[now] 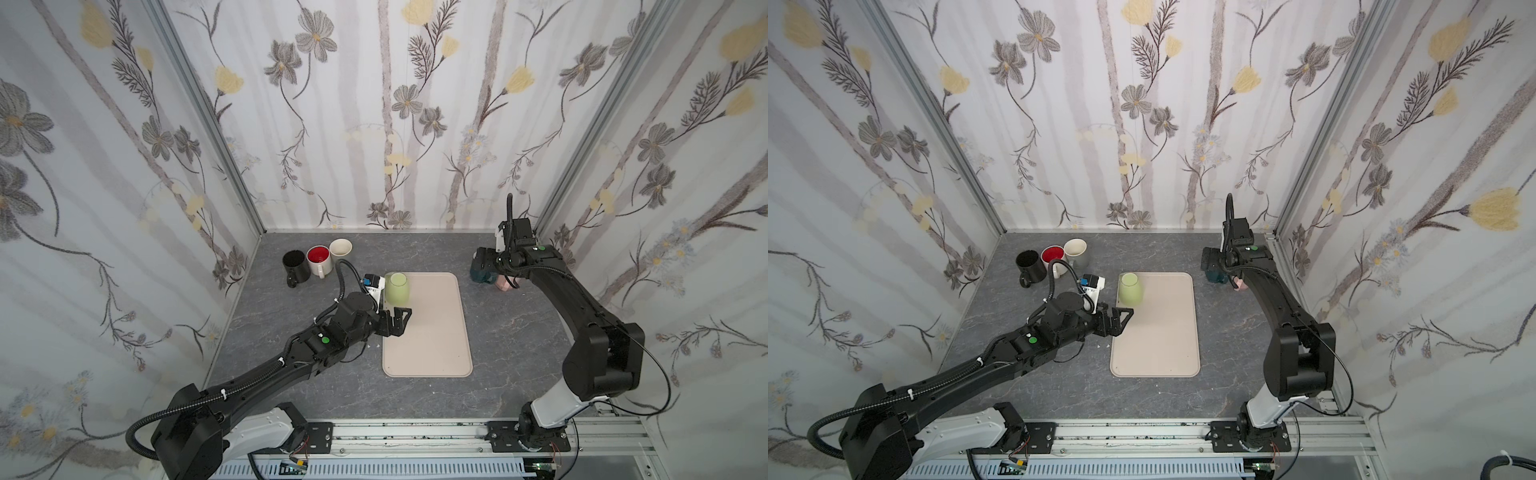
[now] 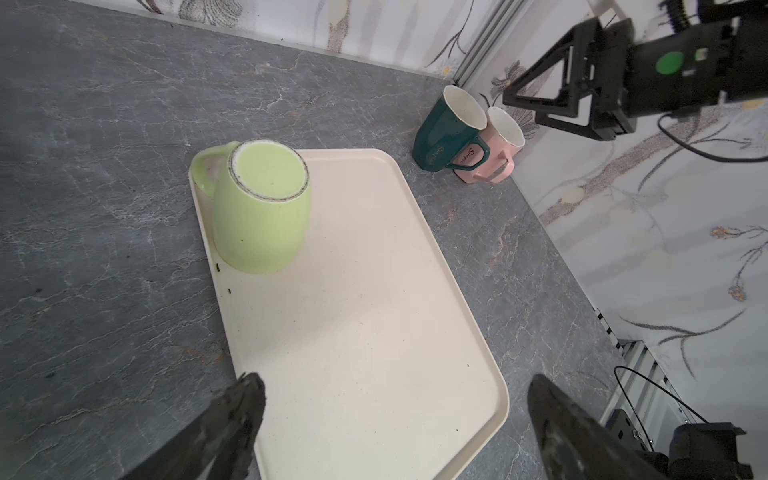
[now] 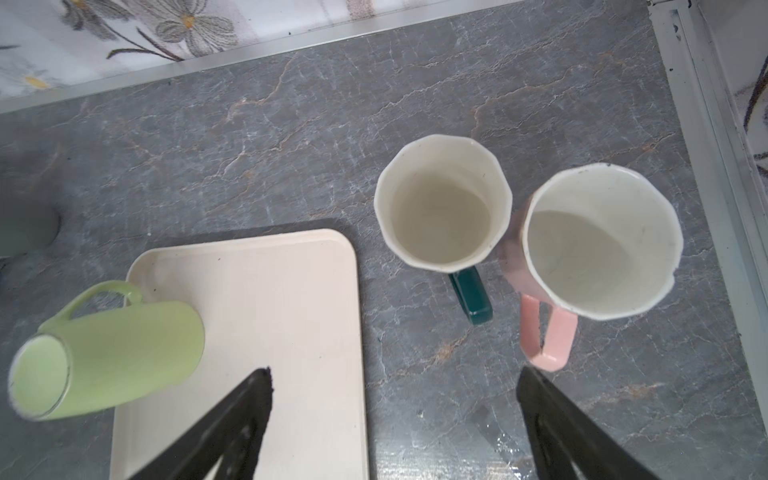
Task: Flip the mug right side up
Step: 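Lower the upright dark-green mug beside the pink mug with the right gripper, then open the right gripper and draw both grippers back toward the tray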
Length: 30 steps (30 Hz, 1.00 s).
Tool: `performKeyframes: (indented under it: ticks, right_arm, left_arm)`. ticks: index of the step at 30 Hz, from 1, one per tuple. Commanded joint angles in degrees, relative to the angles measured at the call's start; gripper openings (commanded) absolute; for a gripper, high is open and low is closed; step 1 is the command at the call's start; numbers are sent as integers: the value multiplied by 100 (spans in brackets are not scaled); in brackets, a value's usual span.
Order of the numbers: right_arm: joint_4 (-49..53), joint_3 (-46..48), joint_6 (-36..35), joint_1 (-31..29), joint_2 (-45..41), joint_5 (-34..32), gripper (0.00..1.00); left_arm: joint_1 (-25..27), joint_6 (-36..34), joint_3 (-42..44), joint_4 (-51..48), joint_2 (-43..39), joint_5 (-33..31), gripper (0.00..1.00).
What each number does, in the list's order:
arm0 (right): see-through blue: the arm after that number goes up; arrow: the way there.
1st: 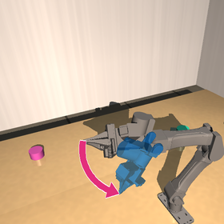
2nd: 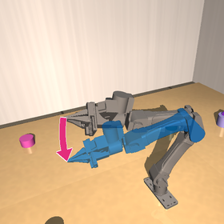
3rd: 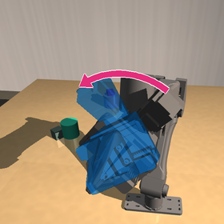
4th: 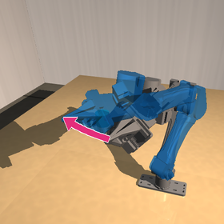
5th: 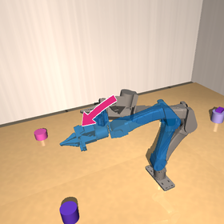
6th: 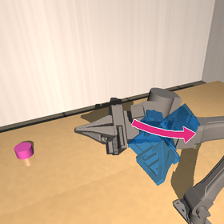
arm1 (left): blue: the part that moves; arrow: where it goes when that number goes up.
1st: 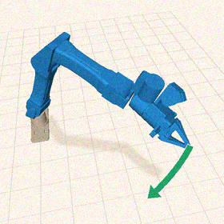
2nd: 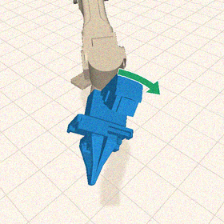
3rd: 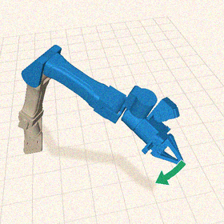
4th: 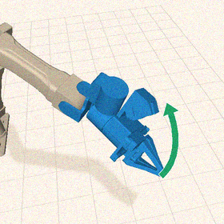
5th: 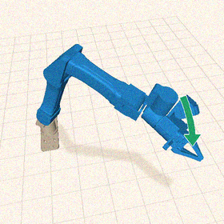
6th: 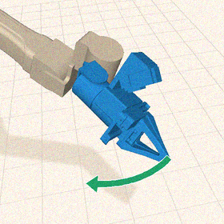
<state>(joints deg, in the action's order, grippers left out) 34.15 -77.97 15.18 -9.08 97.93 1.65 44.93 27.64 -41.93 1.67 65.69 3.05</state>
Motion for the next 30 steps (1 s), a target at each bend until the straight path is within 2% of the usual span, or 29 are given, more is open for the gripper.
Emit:
performKeyframes:
  ticks: [1,6,11,15,19,23,26,30]
  right_arm:
    - [-595,701,112,-59,-754,648,97]
    - [-1210,2079,230,-148,-1942,1226,100]
    - [-1925,3224,484,-468,-2635,1635,100]
    - [-2228,4037,707,-874,-3022,1364,100]
    - [-2510,4740,774,-955,-3180,1135,98]
    - [-2778,5050,802,-955,-3024,989,91]
    - [-2993,5085,802,-950,-2761,971,77]
    - [-3375,5115,872,-955,-2282,877,66]
  left_arm:
    - [-31,145,-82,-270,96,-180,100]
    - [-61,121,-28,-343,299,-270,100]
    - [-144,15,-177,-393,559,-579,100]
    - [-230,162,-544,-683,830,-744,100]
    - [-239,179,-491,-711,984,-720,100]
    - [-230,356,-165,-658,1184,-577,100]
    - [-230,511,99,-470,1330,-400,100]
    - [-189,545,240,-301,1514,-148,100]
